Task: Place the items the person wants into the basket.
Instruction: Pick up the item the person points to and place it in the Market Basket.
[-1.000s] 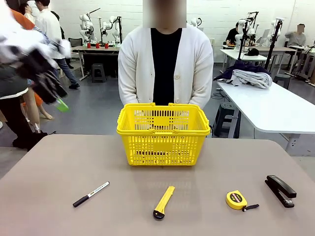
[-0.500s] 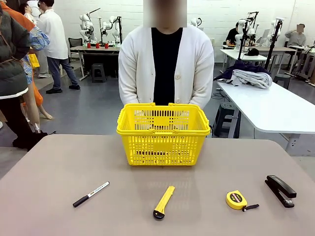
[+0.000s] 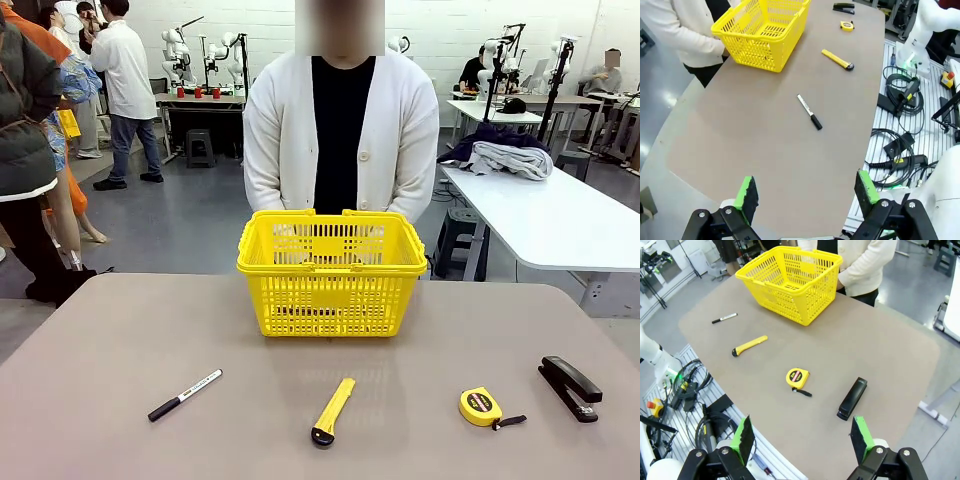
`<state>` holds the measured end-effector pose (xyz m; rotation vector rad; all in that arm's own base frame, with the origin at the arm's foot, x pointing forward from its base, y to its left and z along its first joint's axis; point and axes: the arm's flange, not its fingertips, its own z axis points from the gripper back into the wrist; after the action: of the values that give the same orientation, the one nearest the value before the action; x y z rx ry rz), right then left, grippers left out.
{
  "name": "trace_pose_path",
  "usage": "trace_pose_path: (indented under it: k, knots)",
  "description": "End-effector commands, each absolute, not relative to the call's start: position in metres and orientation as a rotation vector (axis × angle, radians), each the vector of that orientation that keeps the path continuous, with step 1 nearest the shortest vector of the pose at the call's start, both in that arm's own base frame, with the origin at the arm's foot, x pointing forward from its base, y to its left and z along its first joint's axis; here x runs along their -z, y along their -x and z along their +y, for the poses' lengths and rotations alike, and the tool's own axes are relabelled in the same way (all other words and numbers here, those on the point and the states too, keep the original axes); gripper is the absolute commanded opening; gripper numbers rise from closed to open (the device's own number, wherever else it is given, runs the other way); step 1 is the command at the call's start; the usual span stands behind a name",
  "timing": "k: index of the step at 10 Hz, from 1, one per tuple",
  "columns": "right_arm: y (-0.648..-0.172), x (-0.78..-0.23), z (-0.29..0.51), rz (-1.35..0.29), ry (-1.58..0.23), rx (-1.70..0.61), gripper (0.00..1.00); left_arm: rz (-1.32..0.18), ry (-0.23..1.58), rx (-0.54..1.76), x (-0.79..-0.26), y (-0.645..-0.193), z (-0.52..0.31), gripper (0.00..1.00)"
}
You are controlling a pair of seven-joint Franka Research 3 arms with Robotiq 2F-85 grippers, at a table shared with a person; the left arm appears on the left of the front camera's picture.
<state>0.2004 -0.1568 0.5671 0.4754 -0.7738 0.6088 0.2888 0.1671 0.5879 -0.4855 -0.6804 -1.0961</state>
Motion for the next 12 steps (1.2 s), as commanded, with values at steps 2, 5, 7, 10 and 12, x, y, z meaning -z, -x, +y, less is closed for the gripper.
trace_pose_path:
  k: [2, 5, 7, 10, 12]
  knots:
    - [-0.204, -0.567, -0.156, -0.793, -0.49, -0.619, 1.0, -0.762, 0.469, 1.071, -0.578, -0.285, 0.162, 1.0]
    - [-0.204, -0.567, -0.156, -0.793, -0.49, -0.619, 1.0, -0.816, 0.428, 1.056, -0.577, -0.286, 0.16, 1.0]
    - [-0.204, -0.567, -0.156, -0.793, -0.49, -0.619, 1.0, -0.769, 0.457, 1.047, -0.586, -0.288, 0.164, 1.0]
    - [-0.204, -0.567, -0.156, -0.793, -0.49, -0.619, 1.0, -0.769, 0.457, 1.047, -0.586, -0.288, 0.164, 1.0]
    - [-0.204, -0.567, -0.156, -0.793, -0.49, -0.619, 1.0, -0.769, 0.457, 1.047, -0.586, -0.288, 0.164, 1.0]
